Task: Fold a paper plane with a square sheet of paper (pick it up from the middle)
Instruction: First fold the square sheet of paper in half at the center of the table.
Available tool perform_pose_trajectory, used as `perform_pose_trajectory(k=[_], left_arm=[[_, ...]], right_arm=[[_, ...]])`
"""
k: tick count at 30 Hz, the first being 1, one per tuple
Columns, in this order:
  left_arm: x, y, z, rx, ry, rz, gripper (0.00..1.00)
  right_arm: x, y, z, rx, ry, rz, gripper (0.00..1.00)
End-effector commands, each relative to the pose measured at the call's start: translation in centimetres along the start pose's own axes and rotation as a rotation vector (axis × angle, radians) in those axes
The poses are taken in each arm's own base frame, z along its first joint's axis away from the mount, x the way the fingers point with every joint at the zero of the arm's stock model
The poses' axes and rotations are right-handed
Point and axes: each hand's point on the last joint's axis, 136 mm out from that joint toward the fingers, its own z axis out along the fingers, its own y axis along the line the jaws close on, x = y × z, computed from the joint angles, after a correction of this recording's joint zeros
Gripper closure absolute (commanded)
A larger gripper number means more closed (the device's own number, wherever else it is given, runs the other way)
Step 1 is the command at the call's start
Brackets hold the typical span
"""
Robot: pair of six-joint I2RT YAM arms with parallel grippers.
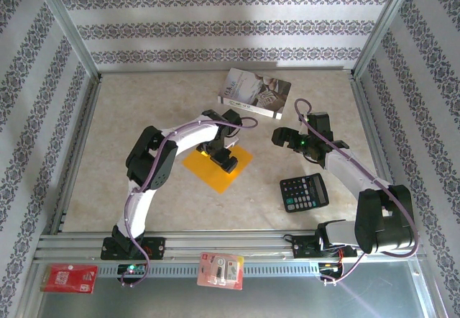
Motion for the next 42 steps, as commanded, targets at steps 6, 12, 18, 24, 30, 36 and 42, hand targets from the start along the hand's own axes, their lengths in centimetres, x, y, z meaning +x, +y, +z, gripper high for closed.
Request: perform_pose_trajectory(k=[6, 12, 18, 24, 30, 36, 42], left_arm=[[1.1, -0.2, 1.2, -0.015, 0.052, -0.011, 0.05], [0.7, -0.6, 0.8, 0.006, 0.033, -0.013, 0.07], [0.0, -1.1, 0.2, 0.035, -0.007, -0.028, 0.15], [-0.7, -1.9, -0.6, 0.085, -0.071, -0.069, 0.3], [-2.1, -3.8, -2.4, 0.216, -0.2, -0.121, 0.54], [-4.1, -8.1, -7.3, 0.531, -0.419, -0.161, 0.72], [-5.4, -9.0, -16.1, 1.076, -0.728, -0.379, 0.74]], right_arm=[[-0.1, -0.1, 0.3, -0.012, -0.001, 0.011, 0.02], [-0.1, -0.1, 0.3, -0.012, -0.001, 0.011, 0.02], [-0.2, 0.0, 0.2, -0.015, -0.003, 0.01, 0.02], [-0.2, 0.1, 0.1, -0.018, -0.004, 0.009, 0.02], [-0.3, 0.3, -0.1, -0.025, -0.007, 0.01, 0.02], [-0.8, 0.7, -1.2, -0.033, -0.023, 0.006, 0.02], [-1.3, 1.8, -3.3, -0.054, -0.025, -0.018, 0.02]])
